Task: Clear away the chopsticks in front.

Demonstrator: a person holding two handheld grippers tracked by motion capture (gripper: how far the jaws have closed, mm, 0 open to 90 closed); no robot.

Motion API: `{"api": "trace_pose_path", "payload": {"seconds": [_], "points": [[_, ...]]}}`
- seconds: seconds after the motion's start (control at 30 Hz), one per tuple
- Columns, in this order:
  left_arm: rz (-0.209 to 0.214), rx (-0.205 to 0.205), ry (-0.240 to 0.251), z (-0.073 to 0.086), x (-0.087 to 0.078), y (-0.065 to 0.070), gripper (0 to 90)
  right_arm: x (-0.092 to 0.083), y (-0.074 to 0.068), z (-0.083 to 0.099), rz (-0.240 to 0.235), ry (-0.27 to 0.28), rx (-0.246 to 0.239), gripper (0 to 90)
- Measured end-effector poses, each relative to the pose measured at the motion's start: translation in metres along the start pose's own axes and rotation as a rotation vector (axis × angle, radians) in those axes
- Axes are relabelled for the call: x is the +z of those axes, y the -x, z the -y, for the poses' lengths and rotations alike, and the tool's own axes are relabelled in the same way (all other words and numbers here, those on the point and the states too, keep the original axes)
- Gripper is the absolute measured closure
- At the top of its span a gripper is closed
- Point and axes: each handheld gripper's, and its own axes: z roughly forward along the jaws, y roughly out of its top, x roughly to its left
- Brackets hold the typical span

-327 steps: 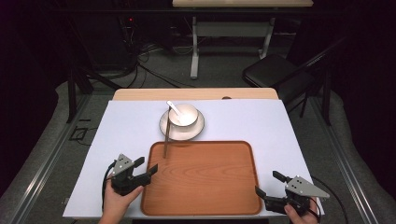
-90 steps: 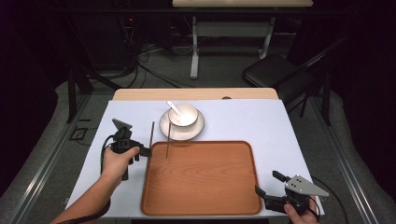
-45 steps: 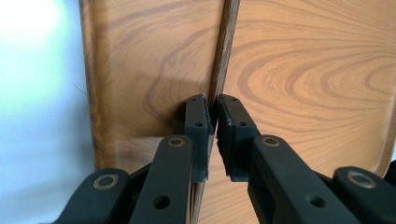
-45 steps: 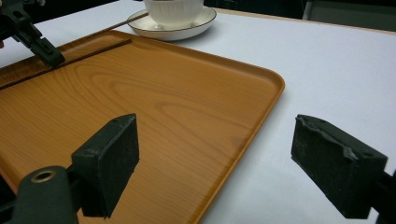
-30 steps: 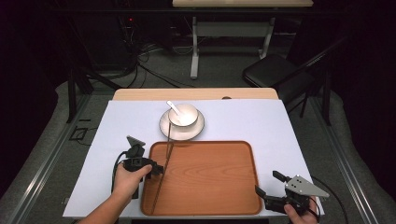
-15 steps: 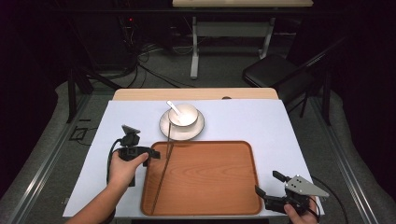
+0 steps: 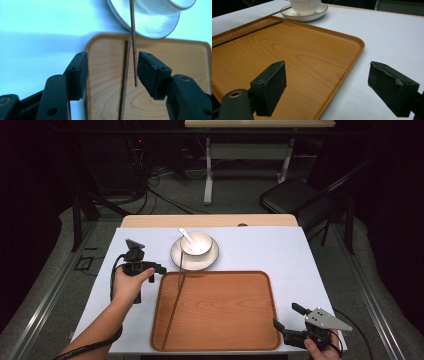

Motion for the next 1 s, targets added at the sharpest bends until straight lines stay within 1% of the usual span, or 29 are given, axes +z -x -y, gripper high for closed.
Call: {"api": "trace_pose_path", "payload": {"seconds": [0.1, 0.23, 0.37, 0.43, 0.5, 0.57, 0.73, 0.97, 1.0], "points": [[-0.023, 0.015, 0.013, -0.007, -0.003, 0.002, 41.1, 0.0, 0.0, 0.0, 0.0, -0.001, 0.002, 14.8], [-0.032, 0.02, 0.03, -0.016, -0.005, 0.005, 41.3, 0.0, 0.0, 0.0, -0.001, -0.002, 0.001, 14.8], [-0.043, 0.039, 0.027, -0.025, -0.007, 0.008, 41.1, 0.0, 0.0, 0.0, -0.001, -0.001, 0.001, 14.8], [-0.046, 0.039, 0.026, -0.03, -0.007, 0.009, 41.0, 0.0, 0.0, 0.0, -0.001, -0.001, 0.001, 14.8], [-0.058, 0.043, 0.043, -0.034, -0.007, 0.011, 41.0, 0.0, 0.0, 0.0, -0.002, -0.001, 0.001, 14.8], [-0.062, 0.052, 0.045, -0.038, -0.006, 0.012, 41.2, 0.0, 0.0, 0.0, -0.002, -0.001, 0.0, 14.8], [-0.044, 0.057, 0.055, -0.049, -0.001, 0.014, 41.2, 0.0, 0.0, 0.0, -0.003, 0.0, 0.0, 14.8], [-0.03, 0.084, 0.041, -0.06, 0.013, 0.018, 42.9, 0.0, 0.0, 0.0, -0.004, 0.001, 0.0, 14.8], [-0.027, 0.08, 0.04, -0.061, 0.016, 0.018, 43.3, 0.0, 0.0, 0.0, -0.005, 0.001, 0.0, 14.8]]}}
